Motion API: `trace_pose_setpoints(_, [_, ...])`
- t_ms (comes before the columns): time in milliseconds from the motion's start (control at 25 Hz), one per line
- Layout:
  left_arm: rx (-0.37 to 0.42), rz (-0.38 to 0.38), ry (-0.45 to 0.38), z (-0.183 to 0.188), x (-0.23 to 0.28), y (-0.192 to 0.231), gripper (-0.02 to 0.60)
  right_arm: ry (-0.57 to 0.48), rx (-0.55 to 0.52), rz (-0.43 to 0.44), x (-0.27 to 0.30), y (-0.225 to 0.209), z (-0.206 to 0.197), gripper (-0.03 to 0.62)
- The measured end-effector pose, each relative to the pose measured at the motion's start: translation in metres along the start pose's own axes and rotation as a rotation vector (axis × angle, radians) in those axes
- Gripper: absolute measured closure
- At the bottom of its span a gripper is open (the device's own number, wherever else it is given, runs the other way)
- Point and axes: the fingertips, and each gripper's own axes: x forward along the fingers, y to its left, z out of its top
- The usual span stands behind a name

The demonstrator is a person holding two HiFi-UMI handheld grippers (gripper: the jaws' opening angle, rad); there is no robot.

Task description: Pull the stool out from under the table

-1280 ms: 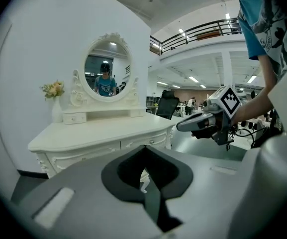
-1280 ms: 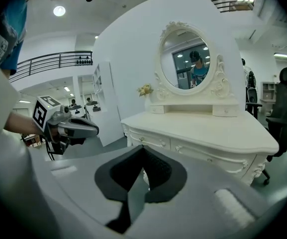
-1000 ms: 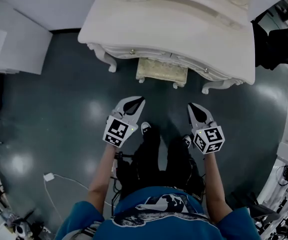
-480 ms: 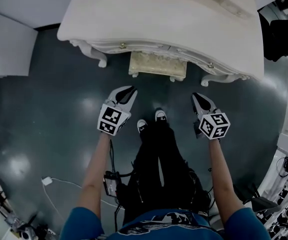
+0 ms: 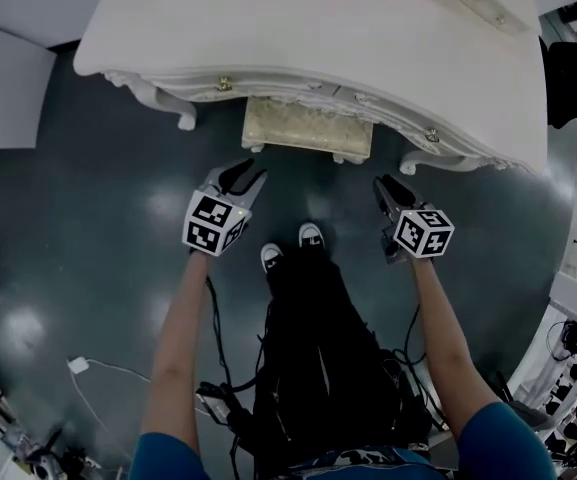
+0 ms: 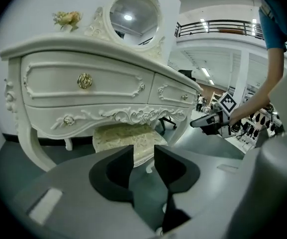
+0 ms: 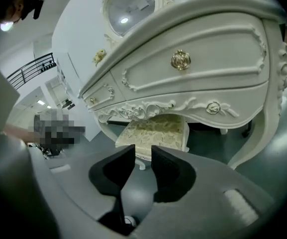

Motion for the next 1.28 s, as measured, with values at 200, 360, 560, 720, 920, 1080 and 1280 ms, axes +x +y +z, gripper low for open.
trace_pose_setpoints(200, [-0.015,0.009,0.066,-0.027,0.034,0.025,0.415,-0.011,0.075,-0.018,0.031,-0.032,0.003,0.437])
trace_pose_setpoints(360, [-0.03,0.04,0.107,-0.044,0.057,0.059,0.38,0.0,0.081,-0.006,0.058,-0.044,-0.001,0.383])
trace_pose_setpoints(560, [-0.153,0.101,0.091,-0.058,0.085,0.097,0.36,0.035,0.091,0.008,0.083,-0.065,-0.012,0.307])
trace_pose_setpoints(720, [-0.226,0.094,0.106,-0.072,0.108,0.114,0.316,0.033,0.157,0.002,0.103,-0.086,-0.02,0.269])
trace_pose_setpoints(920, [-0.402,0.028,0.073,-0.086,0.135,0.127,0.232,0.019,0.247,0.019,0.12,-0.099,-0.028,0.224])
trace_pose_setpoints(1080, [-0.451,0.026,0.073,-0.098,0.145,0.135,0.207,0.013,0.305,0.03,0.135,-0.108,-0.037,0.203])
trace_pose_setpoints(1280, [-0.504,-0.023,0.049,-0.106,0.154,0.13,0.155,0.002,0.339,0.052,0.143,-0.113,-0.043,0.192])
